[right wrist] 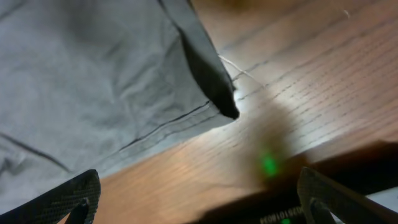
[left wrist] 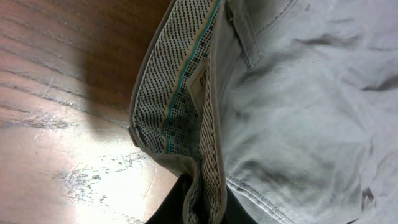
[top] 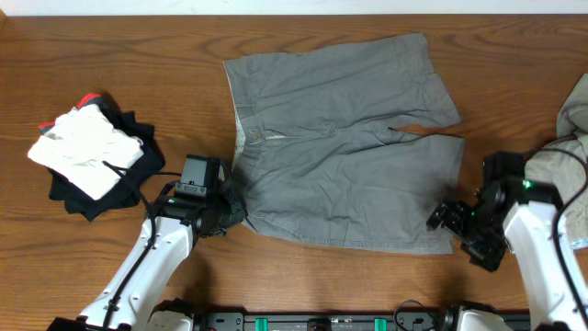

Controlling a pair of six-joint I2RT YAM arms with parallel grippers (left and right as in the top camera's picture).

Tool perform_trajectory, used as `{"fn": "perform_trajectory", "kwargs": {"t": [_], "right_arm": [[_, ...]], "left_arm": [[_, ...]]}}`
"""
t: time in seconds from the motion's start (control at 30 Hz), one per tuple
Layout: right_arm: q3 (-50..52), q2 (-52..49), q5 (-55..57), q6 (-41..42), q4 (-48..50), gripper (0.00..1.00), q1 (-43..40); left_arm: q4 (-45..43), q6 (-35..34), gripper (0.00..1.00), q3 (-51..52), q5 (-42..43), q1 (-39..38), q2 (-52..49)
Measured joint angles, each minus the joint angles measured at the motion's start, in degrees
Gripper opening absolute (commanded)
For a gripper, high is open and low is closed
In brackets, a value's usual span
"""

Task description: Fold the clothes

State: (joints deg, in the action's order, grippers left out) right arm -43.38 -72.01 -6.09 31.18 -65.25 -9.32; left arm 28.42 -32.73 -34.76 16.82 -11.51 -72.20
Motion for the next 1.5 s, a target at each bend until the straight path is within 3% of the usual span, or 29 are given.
{"fn": "perform_trajectory", "kwargs": {"t": [0.3,0.43,0.5,0.7,0.73,0.77,1.1,1.5], "right_arm": [[12.31,1.79,-1.84,4.24,14.05,0.99,0.0],[15.61,1.81,-2.27,5.27,17.94,0.93,0.0],[15.78,2.36,-2.19,5.86,19.52,0.82,0.0],[16.65,2.71,-2.16,6.23,23.93,0.29,-0.24],[16.83,2.71,-2.49,6.43,24.68,0.19,-0.24],[17.03,2.69,-2.6,6.4,25.38,0.01,-0.24],[16.5,2.82,-4.33,4.48,21.57,0.01,-0.26],[-2.78,13.92,-4.61,-0.68,2.49,0.01,-0.26]], "left_arm": [[0.0,0.0,0.12,0.0,0.02,0.0,0.0],[0.04,0.0,0.12,0.0,0.02,0.0,0.0],[0.02,0.02,0.12,0.0,0.02,0.0,0.0],[0.17,0.24,0.12,0.0,-0.02,0.0,0.0],[0.28,0.42,0.12,0.0,0.0,0.0,0.0],[0.37,0.76,0.12,-0.02,-0.02,0.0,0.0],[3.26,6.45,0.06,-0.26,-0.04,0.0,1.55],[15.32,10.1,0.06,-5.25,0.55,0.0,23.54]]}}
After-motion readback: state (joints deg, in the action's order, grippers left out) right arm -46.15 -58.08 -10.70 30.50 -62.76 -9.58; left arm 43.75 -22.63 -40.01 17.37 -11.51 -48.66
